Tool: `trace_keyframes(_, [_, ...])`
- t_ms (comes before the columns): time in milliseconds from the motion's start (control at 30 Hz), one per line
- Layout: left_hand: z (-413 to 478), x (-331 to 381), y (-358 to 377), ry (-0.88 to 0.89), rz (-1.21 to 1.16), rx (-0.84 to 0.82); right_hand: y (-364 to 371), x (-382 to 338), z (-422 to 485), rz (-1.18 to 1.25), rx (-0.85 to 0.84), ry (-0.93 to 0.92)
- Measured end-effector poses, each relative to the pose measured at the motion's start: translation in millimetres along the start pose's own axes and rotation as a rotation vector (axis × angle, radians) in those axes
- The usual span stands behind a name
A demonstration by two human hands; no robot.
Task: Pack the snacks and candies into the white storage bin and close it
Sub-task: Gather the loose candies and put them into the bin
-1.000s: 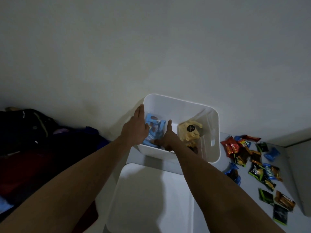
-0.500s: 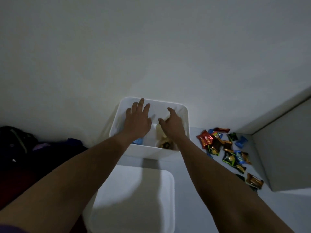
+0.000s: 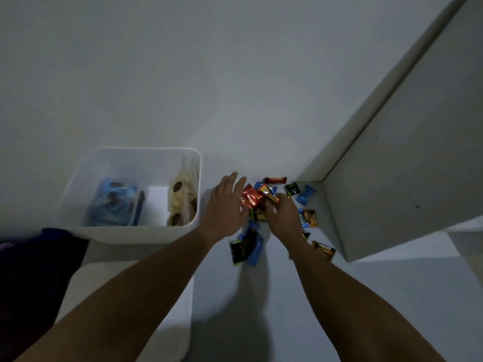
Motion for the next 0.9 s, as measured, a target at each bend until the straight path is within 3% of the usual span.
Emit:
trace_keyframes(200, [-35.6,-6.4,105.3,-0.17,0.026,-0.184,4.2,128.8,-30.5,-0.261,-0.15,0.059])
trace_keyframes(300, [-52.2,-12.2,141.4,-0.222,0.077,-0.243,-1.0,160.8,-48.2,-0.327,-0.258,-0.02])
trace_keyframes(600, [-38.6,-23.2,178.1,-0.154,0.216,-0.279,25.1,188.2,-27.8,-0.379,-0.453,-0.132])
trace_keyframes(900, [23.4,-34.9,181.2,-0.067,0.248,-0.271,55.9,162.5,38.8,-0.483,-0.422,-0.38])
Point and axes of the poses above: each hand's wrist, its own z-axis towards the middle knuckle, its own y-axis out of the palm, x = y × z, the point moved 3 cm from there along z, towards the middle knuckle, and after that the axes turned 14 degrees about -z, right-handed, at the moved point
